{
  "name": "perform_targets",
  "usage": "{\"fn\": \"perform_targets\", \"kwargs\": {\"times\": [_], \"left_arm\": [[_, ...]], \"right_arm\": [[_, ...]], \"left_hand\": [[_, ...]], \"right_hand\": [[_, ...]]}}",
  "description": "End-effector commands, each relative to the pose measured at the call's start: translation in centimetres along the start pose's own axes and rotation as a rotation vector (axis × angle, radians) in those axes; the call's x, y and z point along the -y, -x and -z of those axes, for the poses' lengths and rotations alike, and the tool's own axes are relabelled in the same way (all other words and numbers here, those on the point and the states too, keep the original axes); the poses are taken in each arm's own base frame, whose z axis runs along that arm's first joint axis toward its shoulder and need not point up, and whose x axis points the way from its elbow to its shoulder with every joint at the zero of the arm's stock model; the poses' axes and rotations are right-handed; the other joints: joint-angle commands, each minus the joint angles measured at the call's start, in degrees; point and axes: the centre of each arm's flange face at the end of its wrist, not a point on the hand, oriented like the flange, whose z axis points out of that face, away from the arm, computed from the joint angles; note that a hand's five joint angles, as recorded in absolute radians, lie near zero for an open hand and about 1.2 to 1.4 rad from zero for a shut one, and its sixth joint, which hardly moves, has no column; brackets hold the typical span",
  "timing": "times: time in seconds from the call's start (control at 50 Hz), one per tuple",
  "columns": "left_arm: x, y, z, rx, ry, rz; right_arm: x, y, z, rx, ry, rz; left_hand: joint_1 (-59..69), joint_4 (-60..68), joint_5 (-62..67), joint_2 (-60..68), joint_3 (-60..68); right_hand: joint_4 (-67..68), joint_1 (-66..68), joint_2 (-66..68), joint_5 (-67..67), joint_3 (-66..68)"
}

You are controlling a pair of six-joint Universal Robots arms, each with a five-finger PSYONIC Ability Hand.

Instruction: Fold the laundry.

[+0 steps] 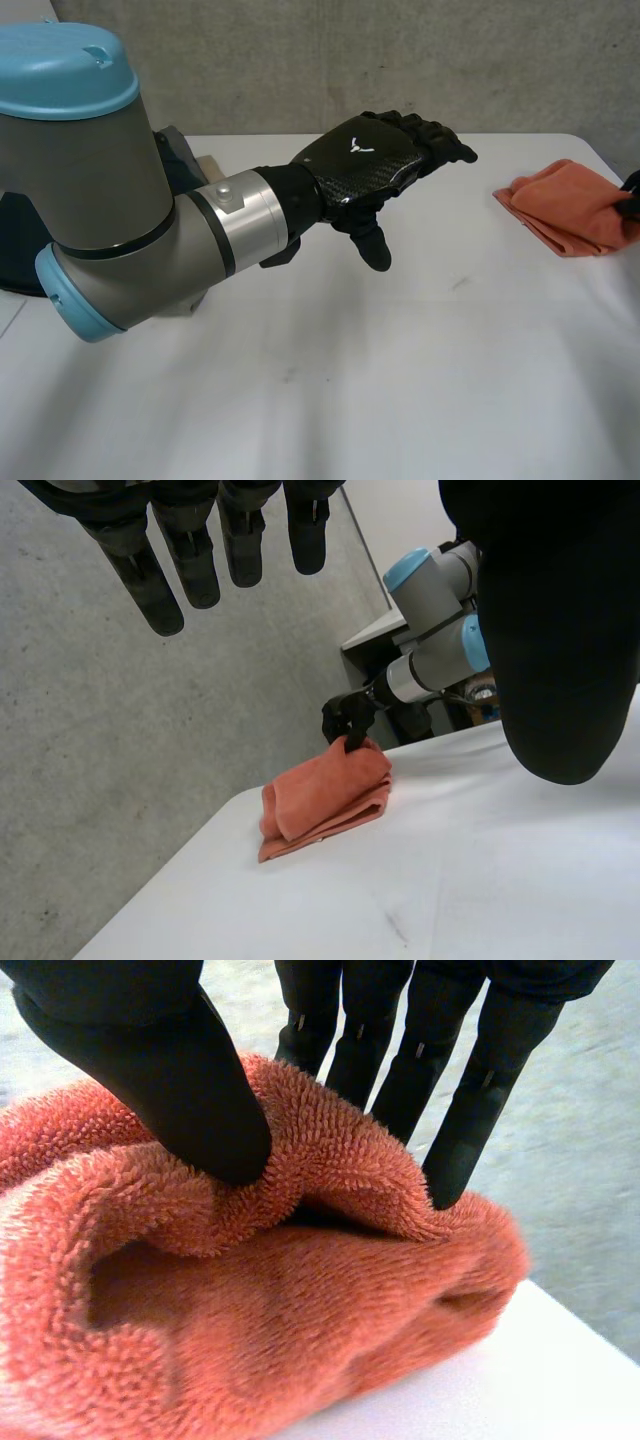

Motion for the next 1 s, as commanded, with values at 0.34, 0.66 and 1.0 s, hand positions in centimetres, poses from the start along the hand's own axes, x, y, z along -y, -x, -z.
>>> {"fn": "perform_targets", "kwargs": {"times": [0.34,0.66,1.0], "left_arm": [[0.0,-0.5,-0.1,-0.011,0.000,0.002],[-0.2,-0.5,-0.1,-0.011,0.007,0.007],[-1.0,-0.3,0.1,0.001,0.028,0.018]], "right_arm": [[3.0,3.2,2.7,0.002,-0.042,0.090],[1.1,-2.3,-0.8,0.079,0.000,0.106],[-1.2,-2.7,-1.0,0.086,0.051,0.089]], "left_hand": [[-0.8,-1.6,-2.8,-2.0,-2.1],[-0.8,-1.6,-2.8,-1.9,-2.0],[-0.8,-1.6,-2.8,-1.9,-2.0]], "right_hand": [[-58.9,-51.5,-57.2,-55.5,-57.6],[-56.5,-49.1,-54.8,-53.0,-55.1],[11.0,18.4,12.7,14.5,12.4]]}}
